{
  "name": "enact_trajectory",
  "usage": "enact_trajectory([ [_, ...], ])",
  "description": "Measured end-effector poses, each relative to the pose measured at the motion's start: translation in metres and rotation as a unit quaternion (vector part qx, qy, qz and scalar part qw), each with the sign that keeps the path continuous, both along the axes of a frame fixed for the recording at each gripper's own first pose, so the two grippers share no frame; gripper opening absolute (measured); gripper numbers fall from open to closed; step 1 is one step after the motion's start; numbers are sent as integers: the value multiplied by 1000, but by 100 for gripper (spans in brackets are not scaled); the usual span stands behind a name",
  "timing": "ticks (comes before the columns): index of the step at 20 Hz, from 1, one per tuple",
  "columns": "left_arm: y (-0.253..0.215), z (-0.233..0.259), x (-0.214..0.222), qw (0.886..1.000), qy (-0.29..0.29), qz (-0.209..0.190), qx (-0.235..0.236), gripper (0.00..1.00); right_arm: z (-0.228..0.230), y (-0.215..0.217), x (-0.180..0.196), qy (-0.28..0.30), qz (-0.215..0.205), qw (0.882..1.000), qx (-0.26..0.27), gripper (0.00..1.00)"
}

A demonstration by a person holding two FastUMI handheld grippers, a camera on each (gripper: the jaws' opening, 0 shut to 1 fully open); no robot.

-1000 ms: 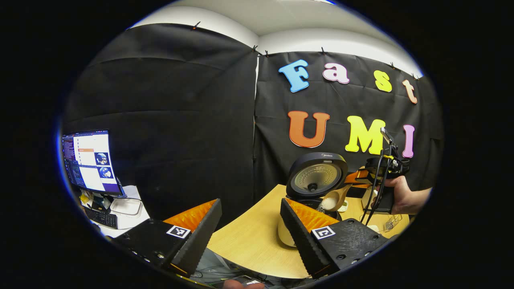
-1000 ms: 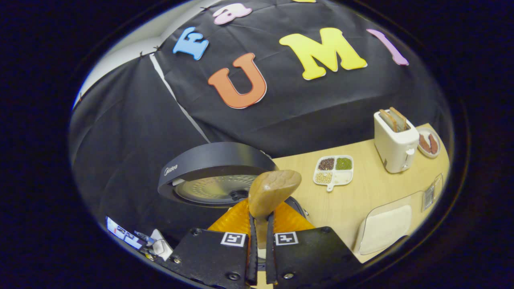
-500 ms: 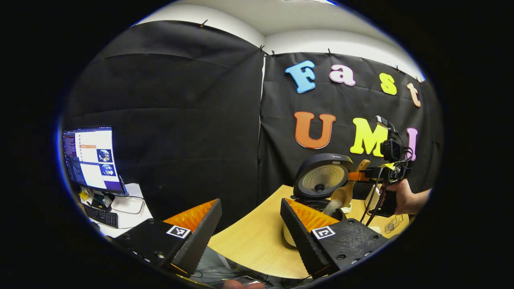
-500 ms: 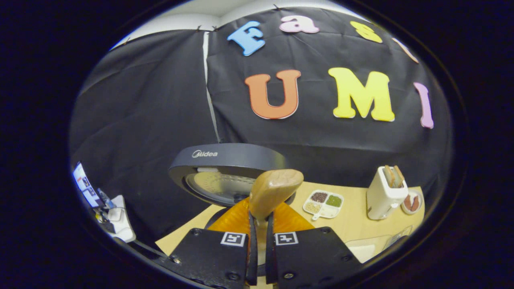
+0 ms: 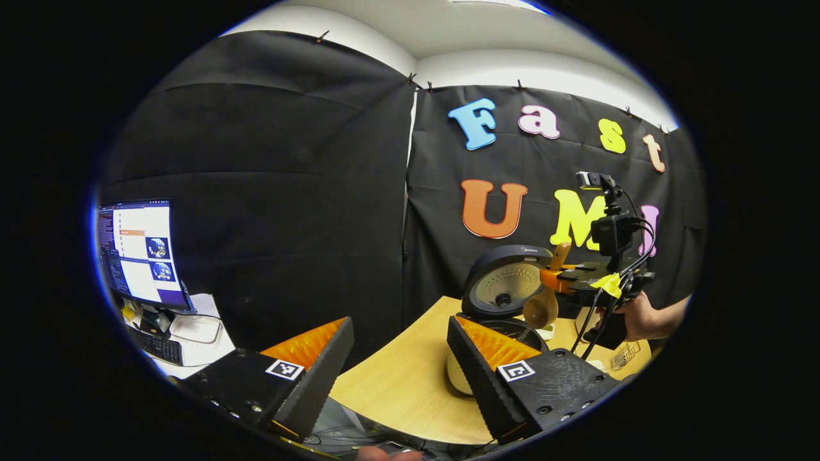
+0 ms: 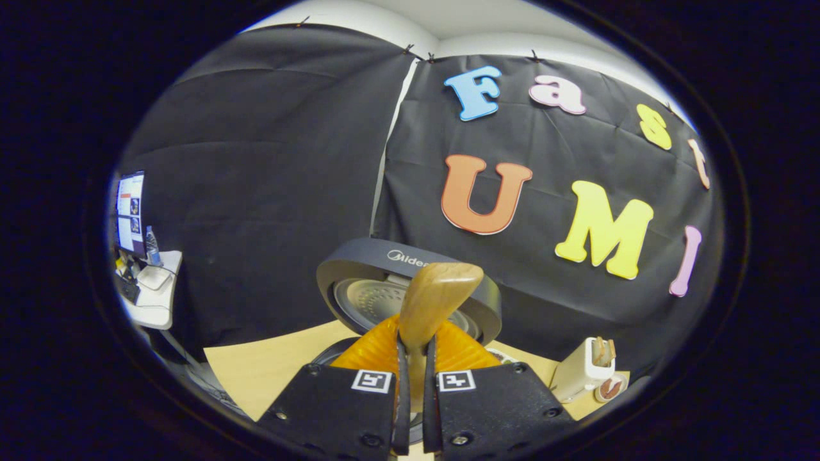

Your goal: Close the left gripper, press the button to open the rice cooker; take a wooden spoon from the chopstick holder with the right hand, scoop a spoonful of rice and pour it into the rice cooker, then put the wooden spoon back into the chopstick holder.

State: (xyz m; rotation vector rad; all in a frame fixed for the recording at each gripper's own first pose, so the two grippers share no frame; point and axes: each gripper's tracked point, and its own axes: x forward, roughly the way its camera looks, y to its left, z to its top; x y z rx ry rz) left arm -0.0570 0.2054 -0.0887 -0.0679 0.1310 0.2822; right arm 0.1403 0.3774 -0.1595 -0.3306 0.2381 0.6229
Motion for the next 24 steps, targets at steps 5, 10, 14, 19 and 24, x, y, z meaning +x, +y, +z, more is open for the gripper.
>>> enact_trajectory([
  [5, -7, 8, 1, 1000, -7, -15, -1, 95, 1, -4, 1, 9, -8, 1000, 14, 13],
  [10, -25, 13, 0, 1000, -10, -29, 0, 94, 15, -16, 3, 28, -14, 998, 46, 13],
  [14, -53, 22, 8, 998, -15, -55, -3, 94, 42, -51, -10, 45, -31, 994, 91, 13],
  [19, -96, 36, 32, 995, -24, -100, 9, 94, 76, -133, -9, 79, -82, 980, 163, 13],
  [24, -141, 40, 61, 989, -24, -142, 12, 94, 83, -256, 1, 53, -174, 967, 177, 13],
])
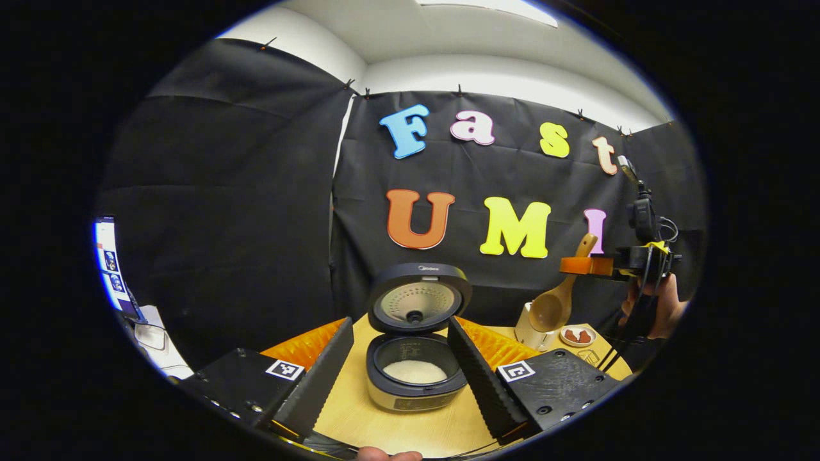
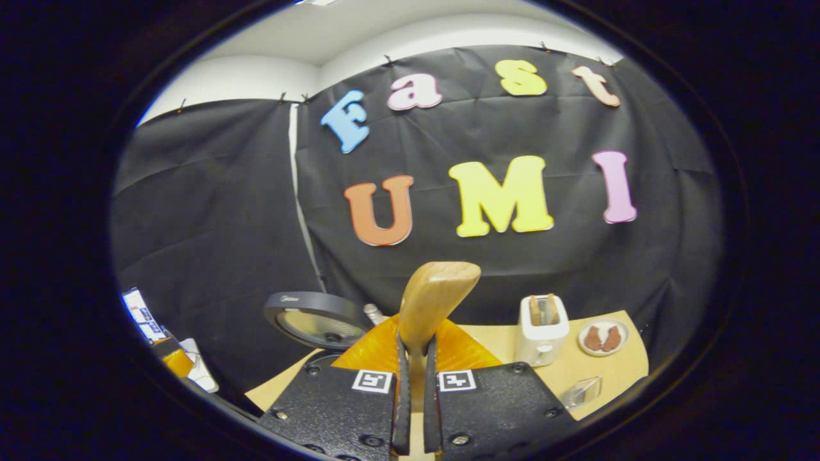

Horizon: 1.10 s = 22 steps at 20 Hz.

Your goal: Close the left gripper, press the button to open the rice cooker; take a wooden spoon from the chopstick holder with the right hand, scoop a spoonful of rice and pour it into the rice cooker, then put the wooden spoon back into the chopstick holder.

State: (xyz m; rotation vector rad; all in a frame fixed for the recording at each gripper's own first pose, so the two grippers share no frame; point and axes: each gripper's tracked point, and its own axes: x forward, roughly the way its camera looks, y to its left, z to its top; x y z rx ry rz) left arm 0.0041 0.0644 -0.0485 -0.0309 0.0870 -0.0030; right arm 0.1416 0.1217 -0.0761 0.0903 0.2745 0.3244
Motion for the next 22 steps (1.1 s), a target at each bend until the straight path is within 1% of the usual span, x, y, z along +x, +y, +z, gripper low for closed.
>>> enact_trajectory([
  [3, -31, 8, 20, 1000, -2, -24, -1, 94, -18, -85, 6, 12, -66, 998, -3, 13],
  [7, -63, 14, 39, 999, -1, -43, -6, 94, -57, -192, 13, 48, -148, 988, -1, 13],
  [9, -73, 14, 47, 999, 3, -44, -19, 94, -79, -233, 21, 67, -180, 981, 4, 13],
  [11, -84, 12, 54, 999, 12, -42, -32, 94, -103, -263, 30, 84, -202, 976, 4, 13],
  [12, -85, 10, 57, 999, 17, -36, -32, 94, -115, -272, 33, 94, -208, 973, 2, 9],
  [13, -87, 7, 59, 999, 21, -31, -28, 94, -130, -279, 38, 108, -211, 971, 4, 13],
  [16, -88, 6, 64, 999, 33, -15, -14, 95, -173, -284, 55, 137, -208, 968, 15, 13],
  [18, -87, 7, 66, 999, 41, -6, -11, 95, -200, -292, 60, 152, -214, 965, 6, 13],
  [22, -84, 12, 69, 999, 47, 8, -9, 95, -234, -293, 63, 169, -208, 963, 18, 14],
])
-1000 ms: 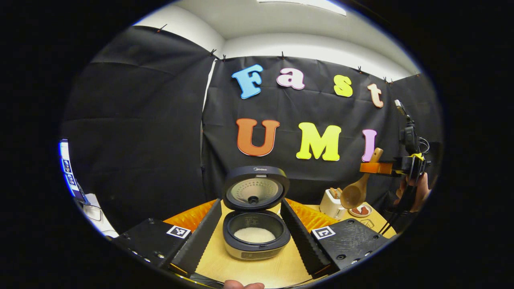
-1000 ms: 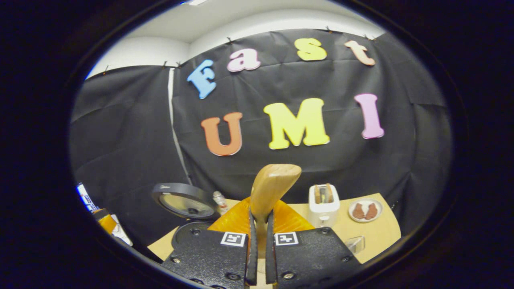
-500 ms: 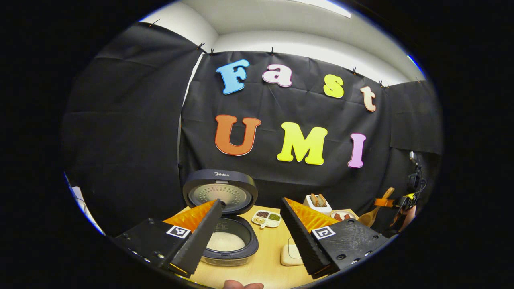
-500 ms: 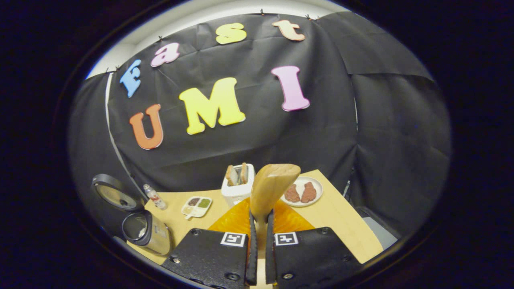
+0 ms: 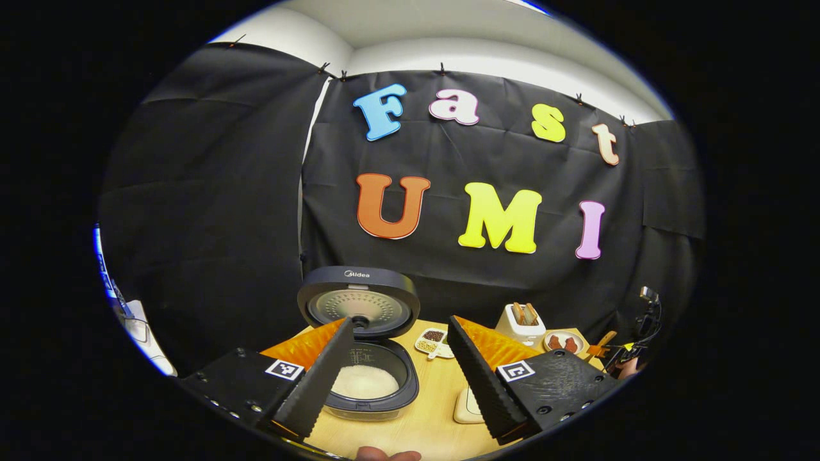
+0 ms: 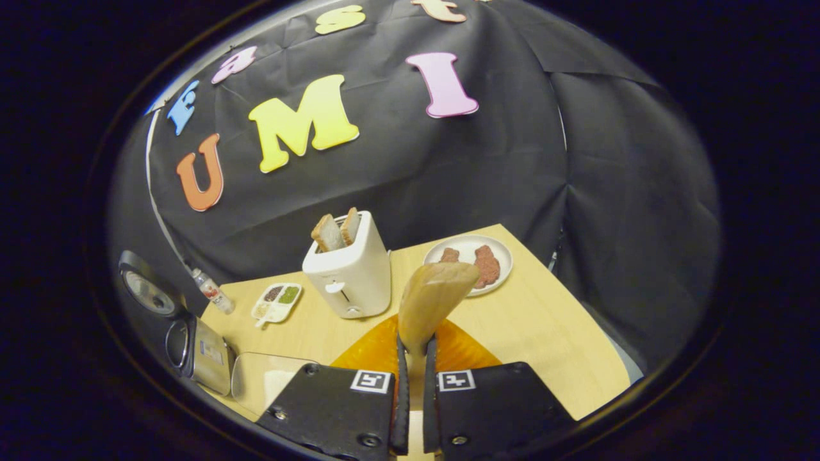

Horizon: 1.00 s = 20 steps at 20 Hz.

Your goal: Close the left gripper, press the button to open the rice cooker; take a wooden spoon from the chopstick holder with the right hand, scoop a spoonful of rice and pour it into the rice cooker, then put the wooden spoon back into the chopstick holder.

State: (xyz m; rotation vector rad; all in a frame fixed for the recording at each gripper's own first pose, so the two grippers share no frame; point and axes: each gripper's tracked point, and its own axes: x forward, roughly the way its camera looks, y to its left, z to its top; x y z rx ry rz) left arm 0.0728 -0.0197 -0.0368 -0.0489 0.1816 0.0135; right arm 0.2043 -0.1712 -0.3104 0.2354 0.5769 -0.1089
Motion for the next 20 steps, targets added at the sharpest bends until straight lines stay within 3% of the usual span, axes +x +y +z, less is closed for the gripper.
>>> enact_trajectory([
  [8, 7, 11, 15, 1000, -8, 4, 21, 94, -13, 3, 2, 1, -2, 1000, 29, 23],
  [10, 13, 21, 22, 1000, -19, 6, 17, 94, 2, -1, 1, -17, -4, 1000, 16, 31],
  [13, 22, 34, 34, 999, -42, 9, 15, 94, 37, -11, -5, -49, -14, 999, -19, 68],
  [15, 27, 43, 40, 998, -60, 4, 15, 94, 62, -13, -12, -68, -21, 997, -36, 74],
  [20, 35, 50, 61, 997, -81, -5, 19, 94, 133, -17, -38, -122, -39, 988, -82, 77],
])
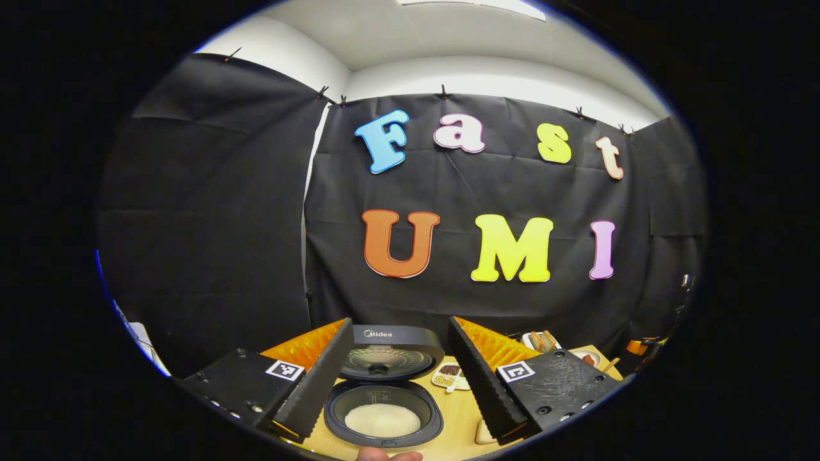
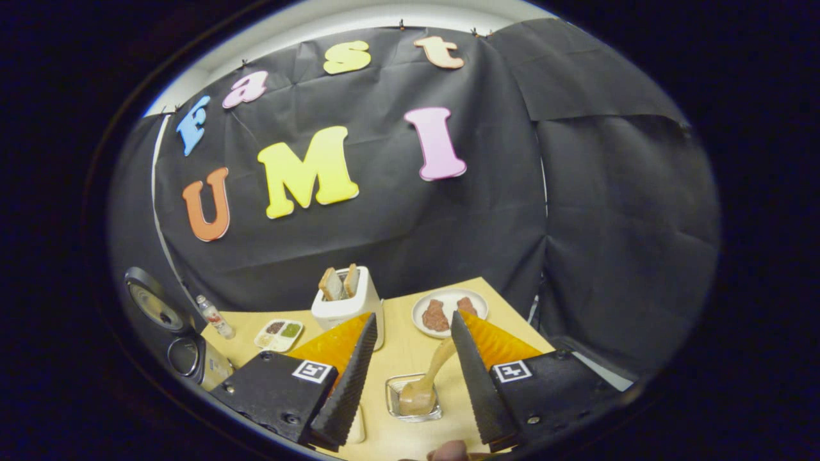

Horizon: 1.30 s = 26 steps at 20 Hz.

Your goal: Close the left gripper, press the button to open the rice cooker; take a wooden spoon from the chopstick holder with the right hand, scoop a spoonful of rice and pour it into the rice cooker, then put the wooden spoon back into the chopstick holder.

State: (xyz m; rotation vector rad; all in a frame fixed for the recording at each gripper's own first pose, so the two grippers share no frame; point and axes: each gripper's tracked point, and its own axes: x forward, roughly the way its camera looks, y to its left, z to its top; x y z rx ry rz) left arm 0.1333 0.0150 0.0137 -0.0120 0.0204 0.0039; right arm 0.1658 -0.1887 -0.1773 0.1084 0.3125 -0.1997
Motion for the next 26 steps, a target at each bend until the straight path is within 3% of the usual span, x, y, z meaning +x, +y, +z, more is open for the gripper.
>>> enact_trajectory([
  [3, 8, -3, 20, 1000, 3, 6, 0, 94, 36, 1, -23, -30, -3, 999, -37, 100],
  [8, 21, -14, 68, 1000, 12, 8, 22, 94, 65, 14, -72, -50, -5, 998, -40, 97],
  [14, 47, -36, 121, 998, 37, 20, 55, 94, 59, 6, -133, -35, -46, 996, -63, 100],
  [17, 51, -47, 140, 997, 62, 19, 45, 94, 49, -12, -155, -19, -76, 994, -71, 100],
  [21, 43, -70, 145, 994, 103, 12, 41, 95, 50, -28, -165, -14, -98, 993, -58, 97],
  [26, 26, -84, 132, 991, 135, -1, 21, 96, 54, -21, -152, -16, -77, 995, -63, 100],
])
